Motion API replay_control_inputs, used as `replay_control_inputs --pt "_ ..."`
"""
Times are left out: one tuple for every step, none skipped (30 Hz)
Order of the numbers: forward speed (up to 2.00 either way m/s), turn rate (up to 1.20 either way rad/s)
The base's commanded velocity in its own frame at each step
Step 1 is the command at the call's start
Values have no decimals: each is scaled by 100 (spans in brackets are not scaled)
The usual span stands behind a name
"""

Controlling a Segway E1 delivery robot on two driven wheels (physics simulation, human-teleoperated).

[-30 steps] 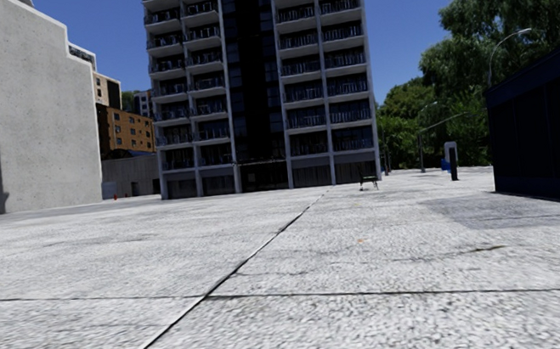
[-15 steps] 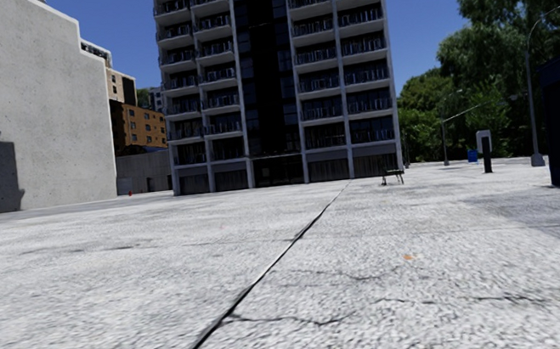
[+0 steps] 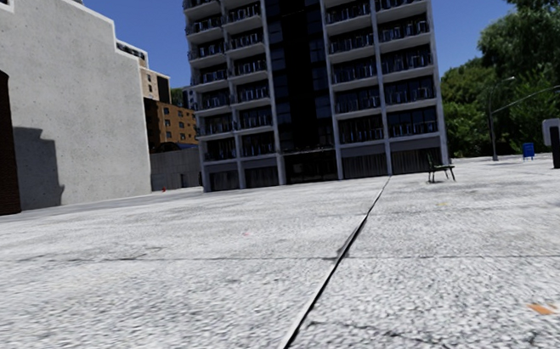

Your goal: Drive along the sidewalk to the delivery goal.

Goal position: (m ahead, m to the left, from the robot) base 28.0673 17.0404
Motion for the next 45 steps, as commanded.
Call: replay_control_inputs --pt "200 32" --pt "200 33" --pt "200 33" --pt "200 33" --pt "200 33" --pt "200 33" --pt "200 33" --pt "200 33" --pt "200 33" --pt "200 33" --pt "200 33" --pt "200 33" --pt "200 33" --pt "200 33" --pt "200 33" --pt "200 33" --pt "200 33" --pt "200 33" --pt "200 33" --pt "200 33" --pt "200 33" --pt "200 33" --pt "200 33" --pt "200 33" --pt "200 33" --pt "200 33" --pt "200 33" --pt "200 33" --pt "200 33" --pt "200 33" --pt "200 33" --pt "200 33" --pt "200 33" --pt "200 33" --pt "200 33" --pt "200 33" --pt "200 33" --pt "200 33" --pt "200 33" --pt "200 33" --pt "200 33" --pt "200 33" --pt "200 33" --pt "200 33" --pt "200 33"
